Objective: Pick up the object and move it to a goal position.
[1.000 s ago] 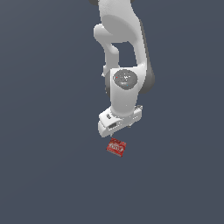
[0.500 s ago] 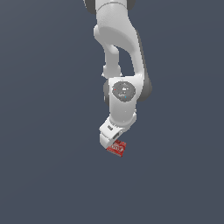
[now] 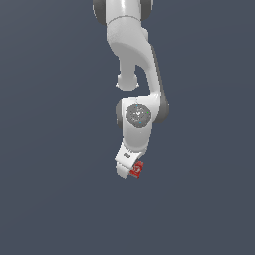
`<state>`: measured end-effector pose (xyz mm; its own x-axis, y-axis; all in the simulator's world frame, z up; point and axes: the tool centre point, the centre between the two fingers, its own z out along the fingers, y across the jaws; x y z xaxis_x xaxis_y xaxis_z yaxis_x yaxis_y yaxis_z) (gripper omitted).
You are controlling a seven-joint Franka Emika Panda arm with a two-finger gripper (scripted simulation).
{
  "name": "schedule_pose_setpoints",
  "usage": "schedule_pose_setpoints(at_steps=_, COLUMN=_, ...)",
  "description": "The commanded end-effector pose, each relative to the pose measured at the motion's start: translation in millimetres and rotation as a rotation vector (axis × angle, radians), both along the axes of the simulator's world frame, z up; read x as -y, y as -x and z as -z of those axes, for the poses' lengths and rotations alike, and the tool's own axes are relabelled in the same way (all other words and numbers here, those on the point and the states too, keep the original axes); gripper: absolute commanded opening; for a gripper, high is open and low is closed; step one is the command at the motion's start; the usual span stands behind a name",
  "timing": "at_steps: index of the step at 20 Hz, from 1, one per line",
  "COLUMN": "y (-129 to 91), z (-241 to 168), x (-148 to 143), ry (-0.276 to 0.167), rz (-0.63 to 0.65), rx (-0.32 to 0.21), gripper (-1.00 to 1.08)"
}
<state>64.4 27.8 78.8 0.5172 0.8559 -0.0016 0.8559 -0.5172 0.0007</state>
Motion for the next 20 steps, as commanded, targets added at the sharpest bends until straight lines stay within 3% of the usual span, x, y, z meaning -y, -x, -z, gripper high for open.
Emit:
schedule_pose_setpoints(at_steps=1, y=-2.6, z=4.6, x=1.0, ry=0.000, rz=-0.047, rx=0.000, gripper=1.00)
schedule_pose_setpoints(at_steps=9, y=-6.7, z=12.7, x=3.2, ry=-0.002, rz=-0.126, rx=0.000, gripper=1.00)
schedule_pose_setpoints(at_steps=20, y=-6.2, z=31.3, x=3.3, ry=-0.002, rz=-0.129, rx=0.000, gripper=1.00)
